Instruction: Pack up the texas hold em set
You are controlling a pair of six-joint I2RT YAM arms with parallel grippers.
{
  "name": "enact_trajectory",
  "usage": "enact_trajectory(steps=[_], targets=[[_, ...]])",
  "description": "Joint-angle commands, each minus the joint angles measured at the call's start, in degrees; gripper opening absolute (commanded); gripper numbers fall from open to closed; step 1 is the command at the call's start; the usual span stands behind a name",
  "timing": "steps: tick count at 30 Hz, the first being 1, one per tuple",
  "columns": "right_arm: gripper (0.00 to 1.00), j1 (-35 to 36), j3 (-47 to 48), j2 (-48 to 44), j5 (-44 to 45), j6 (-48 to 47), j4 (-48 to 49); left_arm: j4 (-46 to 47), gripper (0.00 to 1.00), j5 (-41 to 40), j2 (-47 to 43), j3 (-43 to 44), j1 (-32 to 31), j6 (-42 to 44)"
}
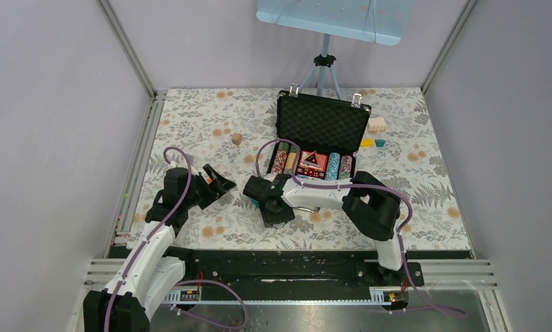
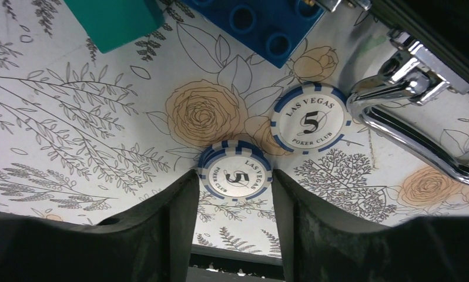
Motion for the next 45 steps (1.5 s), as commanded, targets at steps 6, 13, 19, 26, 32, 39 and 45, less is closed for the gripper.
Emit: enact_trajectory(steps=[6, 13, 19, 26, 32, 39, 45], targets=[[0.42, 0.0, -3.1, 3.5, 2.5, -1.6, 2.9, 3.0, 0.79, 1.2, -0.1, -0.2, 0.3, 0.0], [0.39, 0.0, -6.2, -1.2, 1.5, -3.0, 7.0, 2.9, 0.79, 1.2, -0.2, 0.1, 0.4, -0.4], [0.39, 0.0, -7.0, -5.4, 1.5, -3.6, 7.3, 3.5, 0.79, 1.8, 0.9, 0.9, 0.4, -0.9], [0.39, 0.0, -8.4, -10.0, 1.4, -5.7, 7.9, 7.2, 0.79, 5.5, 3.0, 1.6, 0.4, -1.9], [0.39, 0.1, -8.7, -14.8, 1.8, -11.3, 7.9, 11.0, 0.79, 9.8, 4.9, 3.1, 0.2, -3.3], [0.4, -0.5, -6.5, -21.5, 0.7, -22.8, 5.2, 17.1, 0.77, 15.1, 8.0, 4.3, -3.2, -6.3], [0.4, -1.3, -5.1, -26.9, -3.2, -31.5, 4.4, 26.1, 0.71, 19.0, 10.9, 4.0, -9.1, -11.3]])
